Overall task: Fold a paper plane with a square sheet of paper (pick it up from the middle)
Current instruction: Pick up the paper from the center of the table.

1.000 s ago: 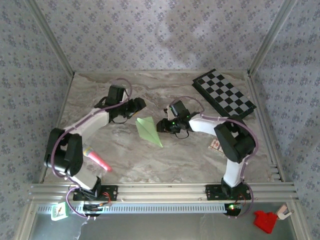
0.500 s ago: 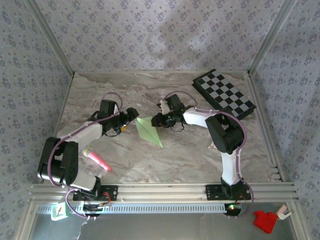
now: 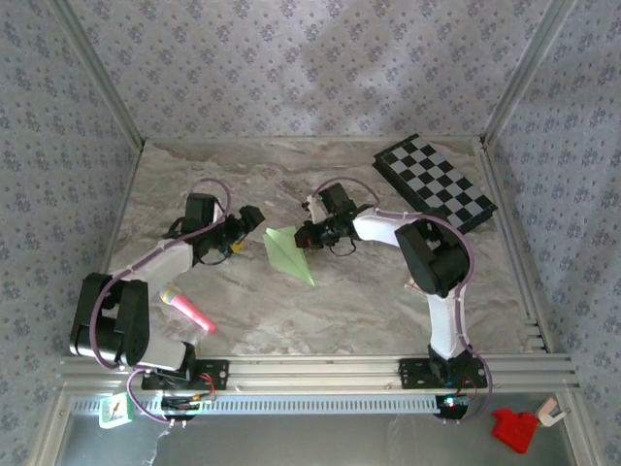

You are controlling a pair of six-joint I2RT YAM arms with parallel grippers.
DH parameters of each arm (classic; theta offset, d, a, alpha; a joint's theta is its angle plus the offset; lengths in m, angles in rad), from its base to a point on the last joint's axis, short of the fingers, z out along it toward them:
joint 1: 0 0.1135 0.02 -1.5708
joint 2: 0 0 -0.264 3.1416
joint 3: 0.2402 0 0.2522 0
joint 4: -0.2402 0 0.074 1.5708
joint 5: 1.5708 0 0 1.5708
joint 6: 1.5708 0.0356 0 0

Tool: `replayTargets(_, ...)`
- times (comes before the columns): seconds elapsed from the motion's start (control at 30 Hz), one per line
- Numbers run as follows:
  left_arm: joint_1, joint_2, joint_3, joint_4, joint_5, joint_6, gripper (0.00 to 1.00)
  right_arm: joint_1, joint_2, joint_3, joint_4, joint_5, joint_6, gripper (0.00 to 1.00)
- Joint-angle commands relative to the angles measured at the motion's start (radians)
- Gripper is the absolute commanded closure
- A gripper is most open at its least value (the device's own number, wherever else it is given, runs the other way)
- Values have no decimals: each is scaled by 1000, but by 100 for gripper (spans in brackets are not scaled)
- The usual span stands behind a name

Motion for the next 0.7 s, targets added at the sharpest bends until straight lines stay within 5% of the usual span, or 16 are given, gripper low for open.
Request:
replayTargets(0.0,6,-50,-16,93,72,-11,2,-13,-91,-33,79,-21,50,98)
replayTargets(0.37,-37,-100,-78,462,217,-170,4,-56,-302,-187,432,-50,350,98)
replayTargets(0.67,-109,-77,-41,562,272,-161,12,-70,-321,-201,654,-108,558,96)
